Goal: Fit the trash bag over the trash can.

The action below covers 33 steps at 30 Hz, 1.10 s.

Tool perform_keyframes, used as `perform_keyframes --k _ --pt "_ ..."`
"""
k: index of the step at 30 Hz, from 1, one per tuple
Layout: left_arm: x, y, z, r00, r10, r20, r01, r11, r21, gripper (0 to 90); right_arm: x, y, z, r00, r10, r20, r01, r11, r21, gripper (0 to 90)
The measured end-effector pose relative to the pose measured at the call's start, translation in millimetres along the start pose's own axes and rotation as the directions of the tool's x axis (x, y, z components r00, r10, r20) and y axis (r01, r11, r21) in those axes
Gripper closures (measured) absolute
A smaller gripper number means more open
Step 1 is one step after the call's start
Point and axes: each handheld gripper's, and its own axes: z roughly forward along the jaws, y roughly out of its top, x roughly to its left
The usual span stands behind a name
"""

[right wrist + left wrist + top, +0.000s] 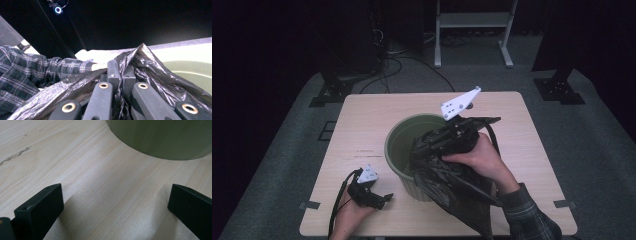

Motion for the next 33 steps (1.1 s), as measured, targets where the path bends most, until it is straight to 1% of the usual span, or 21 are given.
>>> perform_keyframes --k 3,9,12,14,15,18,21,24,26,28,29,31,33 --pt "-0.1 0.0 0.0 1.0000 0.000 0.000 0.000 1.0000 0.000 0.0 -4.6 5.1 15.4 0.9996 0.008 -0.028 -0.008 0.9999 0.009 88.3" --pt "-0.1 0.0 0.0 1.0000 0.003 0.004 -0.003 1.0000 0.001 0.0 -9.9 14.7 39.4 0.9982 0.013 -0.058 -0.012 0.9996 0.024 88.2" --pt "-0.2 0.0 0.0 1.0000 0.003 0.004 -0.003 1.0000 0.000 0.0 -11.6 18.8 49.6 0.9969 0.018 -0.077 -0.017 0.9997 0.018 88.1" --pt "-0.2 0.0 0.0 1.0000 0.004 0.004 -0.004 1.0000 0.000 0.0 -12.6 22.2 60.2 0.9954 0.023 -0.093 -0.021 0.9996 0.017 88.1" --pt "-0.2 -0.1 0.0 1.0000 0.004 0.004 -0.004 1.0000 0.000 0.0 -12.6 22.2 60.2 0.9954 0.023 -0.093 -0.021 0.9996 0.017 88.1" --pt "-0.3 -0.1 0.1 1.0000 0.005 0.004 -0.005 1.0000 0.000 0.0 -13.3 25.2 70.5 0.9938 0.024 -0.108 -0.022 0.9995 0.023 87.9" --pt "-0.3 -0.1 0.1 1.0000 0.005 0.005 -0.005 1.0000 0.000 0.0 -15.6 27.8 79.4 0.9909 0.033 -0.130 -0.031 0.9994 0.016 87.7" --pt "-0.4 0.0 0.1 1.0000 0.006 0.005 -0.006 1.0000 0.000 0.0 -17.9 29.6 85.8 0.9915 0.040 -0.124 -0.038 0.9990 0.025 87.2" --pt "-0.4 -0.1 0.1 1.0000 0.006 0.005 -0.006 1.0000 0.000 0.0 -18.4 29.3 85.9 0.9920 0.044 -0.118 -0.041 0.9988 0.028 86.9" --pt "-0.4 -0.1 0.1 1.0000 0.006 0.006 -0.006 1.0000 0.000 0.0 -20.0 28.2 84.2 0.9941 0.050 -0.096 -0.047 0.9983 0.034 86.3" --pt "-0.5 -0.1 0.1 1.0000 0.006 0.006 -0.006 1.0000 0.000 0.0 -21.0 27.1 81.8 0.9953 0.057 -0.078 -0.054 0.9978 0.037 86.2" --pt "-0.4 0.0 0.1 1.0000 0.006 0.007 -0.006 1.0000 0.000 0.0 -23.0 24.9 77.4 0.9968 0.063 -0.048 -0.062 0.9975 0.034 85.0" --pt "-0.4 0.0 0.1 1.0000 0.006 0.007 -0.006 1.0000 0.000 0.0 -26.4 21.5 71.9 0.9966 0.077 -0.031 -0.076 0.9968 0.023 84.1"
